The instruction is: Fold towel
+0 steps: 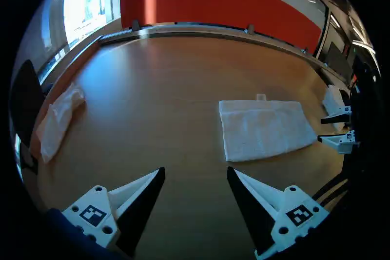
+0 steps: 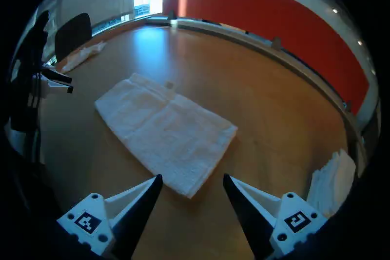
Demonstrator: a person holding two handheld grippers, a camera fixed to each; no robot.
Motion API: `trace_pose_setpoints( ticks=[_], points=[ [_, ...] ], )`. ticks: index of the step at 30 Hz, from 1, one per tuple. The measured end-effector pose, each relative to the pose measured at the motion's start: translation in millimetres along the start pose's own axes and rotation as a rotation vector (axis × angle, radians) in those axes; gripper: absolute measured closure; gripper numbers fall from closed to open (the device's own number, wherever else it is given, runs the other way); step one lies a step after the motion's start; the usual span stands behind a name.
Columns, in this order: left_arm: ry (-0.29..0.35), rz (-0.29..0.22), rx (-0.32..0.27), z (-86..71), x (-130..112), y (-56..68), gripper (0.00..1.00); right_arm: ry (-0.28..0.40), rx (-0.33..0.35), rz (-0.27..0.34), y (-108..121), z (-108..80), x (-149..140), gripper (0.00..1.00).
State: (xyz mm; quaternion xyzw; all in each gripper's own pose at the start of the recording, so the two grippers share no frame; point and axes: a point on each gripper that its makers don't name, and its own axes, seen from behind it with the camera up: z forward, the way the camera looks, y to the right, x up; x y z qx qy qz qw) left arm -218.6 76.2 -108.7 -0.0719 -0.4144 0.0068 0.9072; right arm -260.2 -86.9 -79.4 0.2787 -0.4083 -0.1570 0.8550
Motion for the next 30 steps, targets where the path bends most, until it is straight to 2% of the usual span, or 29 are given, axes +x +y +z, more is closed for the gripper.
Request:
trace_pose_setpoints(
  ticks=[7, 12, 23, 30],
  points=[
    [-0.001, -0.021, 0.011, -7.0, -4, -5.0, 0.06, -0.035, 0.027, -0.007, -2, 9.4, -14, 0.05],
    [-0.005, -0.027, 0.015, -8.7, -7, -7.0, 0.06, -0.055, 0.045, -0.004, -3, 12.2, -21, 0.10],
    [-0.010, -0.025, 0.015, -8.1, -9, -8.6, 0.06, -0.096, 0.100, -0.014, -10, 11.7, -28, 0.37],
    [-0.008, -0.028, 0.014, -8.3, -8, -8.3, 0.06, -0.122, 0.124, -0.035, -10, 10.4, -33, 0.59]
  ],
)
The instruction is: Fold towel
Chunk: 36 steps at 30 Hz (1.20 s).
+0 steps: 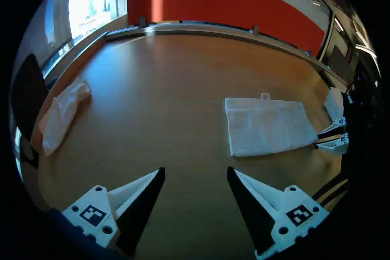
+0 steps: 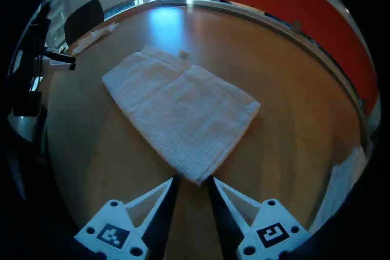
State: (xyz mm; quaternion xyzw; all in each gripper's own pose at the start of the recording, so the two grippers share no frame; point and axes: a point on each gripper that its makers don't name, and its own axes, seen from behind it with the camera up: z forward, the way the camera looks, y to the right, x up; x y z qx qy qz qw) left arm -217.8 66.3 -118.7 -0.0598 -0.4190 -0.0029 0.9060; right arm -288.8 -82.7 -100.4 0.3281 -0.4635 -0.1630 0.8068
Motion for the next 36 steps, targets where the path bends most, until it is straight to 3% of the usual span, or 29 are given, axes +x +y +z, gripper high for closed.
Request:
trace_pose_setpoints(
  ticks=[5, 14, 26, 36],
  points=[
    [-0.002, -0.004, -0.001, -0.1, -1, 0.0, 0.06, -0.004, 0.007, -0.002, 1, -1.1, 0, 0.62],
    [-0.004, -0.002, 0.000, 1.3, -2, 0.4, 0.06, -0.001, 0.009, -0.017, 2, -2.6, -1, 0.89],
    [-0.003, 0.005, -0.001, 1.2, 0, 2.2, 0.06, 0.032, -0.022, -0.017, 7, -12.0, 12, 0.90],
    [-0.001, 0.007, -0.005, 2.5, 3, 4.5, 0.06, 0.099, -0.071, -0.052, 18, -39.3, 43, 0.90]
  ],
)
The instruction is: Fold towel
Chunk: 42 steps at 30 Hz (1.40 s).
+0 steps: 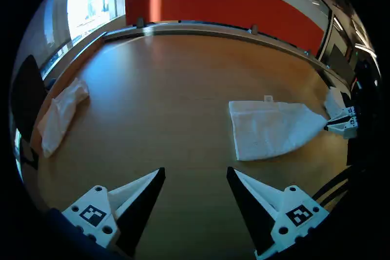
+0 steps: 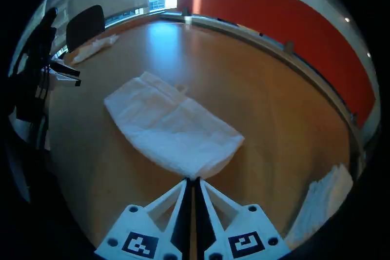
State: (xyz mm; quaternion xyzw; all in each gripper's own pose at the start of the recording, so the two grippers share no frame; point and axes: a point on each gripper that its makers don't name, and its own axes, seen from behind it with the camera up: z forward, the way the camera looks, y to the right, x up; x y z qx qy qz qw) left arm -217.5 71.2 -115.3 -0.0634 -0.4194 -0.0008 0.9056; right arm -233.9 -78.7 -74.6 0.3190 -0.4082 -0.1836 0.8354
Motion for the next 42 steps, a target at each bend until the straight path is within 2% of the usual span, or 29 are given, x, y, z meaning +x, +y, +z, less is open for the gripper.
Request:
trace_pose_setpoints(
  ticks=[12, 24, 30, 42],
  points=[
    [0.006, 0.006, -0.003, 1.3, 5, 1.8, 0.06, 0.078, -0.057, -0.051, 18, -30.8, 45, 0.91],
    [0.013, 0.010, -0.008, 1.6, 9, 3.3, 0.06, 0.123, -0.093, -0.098, 26, -50.2, 74, 0.91],
    [0.012, 0.015, -0.008, 2.4, 10, 4.1, 0.06, 0.139, -0.100, -0.118, 26, -55.1, 83, 0.92],
    [0.013, 0.013, -0.010, 2.7, 11, 5.0, 0.06, 0.146, -0.067, -0.144, 13, -49.1, 89, 0.92]
  ],
)
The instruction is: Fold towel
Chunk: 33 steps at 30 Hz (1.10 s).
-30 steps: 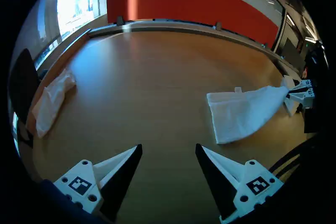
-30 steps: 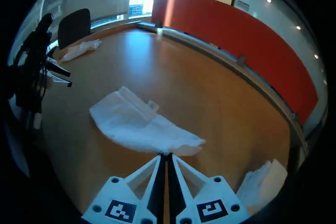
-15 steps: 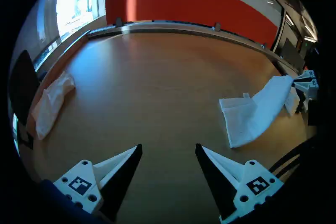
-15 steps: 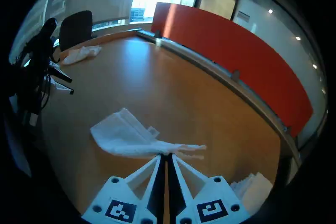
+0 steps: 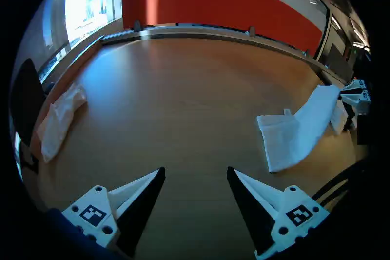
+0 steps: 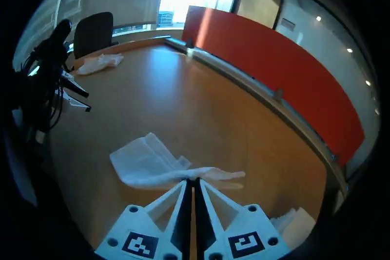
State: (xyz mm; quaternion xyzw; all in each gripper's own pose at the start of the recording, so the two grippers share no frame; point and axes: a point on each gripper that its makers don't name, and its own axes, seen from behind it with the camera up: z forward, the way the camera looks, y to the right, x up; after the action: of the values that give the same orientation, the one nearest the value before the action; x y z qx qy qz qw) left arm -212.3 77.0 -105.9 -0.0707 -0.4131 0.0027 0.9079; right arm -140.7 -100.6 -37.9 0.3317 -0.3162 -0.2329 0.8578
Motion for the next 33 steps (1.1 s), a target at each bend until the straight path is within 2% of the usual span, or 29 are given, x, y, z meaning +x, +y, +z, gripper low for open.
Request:
trace_pose_setpoints(
  ticks=[14, 21, 33],
  points=[
    [0.001, 0.008, 0.003, -0.6, 0, -0.7, 0.06, 0.012, 0.075, -0.053, -35, 17.0, 15, 0.93],
    [0.001, 0.003, 0.006, -0.8, 0, -3.3, 0.06, -0.004, 0.119, -0.078, -57, 27.9, 13, 0.93],
    [0.005, -0.002, 0.018, -2.6, 0, -10.0, 0.06, -0.018, 0.200, -0.087, -96, 48.3, 12, 0.94]
  ],
)
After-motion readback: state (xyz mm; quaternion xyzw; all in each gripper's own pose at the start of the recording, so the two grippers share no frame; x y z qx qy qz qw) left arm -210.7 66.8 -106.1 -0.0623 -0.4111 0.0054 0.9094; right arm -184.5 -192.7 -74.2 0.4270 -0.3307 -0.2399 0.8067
